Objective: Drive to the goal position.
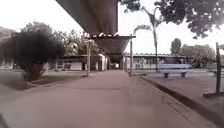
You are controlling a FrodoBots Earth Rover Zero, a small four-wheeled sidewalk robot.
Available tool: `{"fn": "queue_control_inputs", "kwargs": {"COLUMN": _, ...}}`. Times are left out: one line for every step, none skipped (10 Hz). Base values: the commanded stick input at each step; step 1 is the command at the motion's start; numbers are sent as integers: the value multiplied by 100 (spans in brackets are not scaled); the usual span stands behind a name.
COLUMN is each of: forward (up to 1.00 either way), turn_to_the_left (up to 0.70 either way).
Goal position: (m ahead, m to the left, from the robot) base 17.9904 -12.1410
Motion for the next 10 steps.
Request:
{"fn": "queue_control_inputs", "kwargs": {"forward": 70, "turn_to_the_left": -27}}
{"fn": "queue_control_inputs", "kwargs": {"forward": 70, "turn_to_the_left": -10}}
{"fn": "queue_control_inputs", "kwargs": {"forward": 70, "turn_to_the_left": 0}}
{"fn": "queue_control_inputs", "kwargs": {"forward": 70, "turn_to_the_left": 0}}
{"fn": "queue_control_inputs", "kwargs": {"forward": 70, "turn_to_the_left": 0}}
{"fn": "queue_control_inputs", "kwargs": {"forward": 70, "turn_to_the_left": 0}}
{"fn": "queue_control_inputs", "kwargs": {"forward": 70, "turn_to_the_left": 0}}
{"fn": "queue_control_inputs", "kwargs": {"forward": 70, "turn_to_the_left": 0}}
{"fn": "queue_control_inputs", "kwargs": {"forward": 70, "turn_to_the_left": 0}}
{"fn": "queue_control_inputs", "kwargs": {"forward": 70, "turn_to_the_left": 0}}
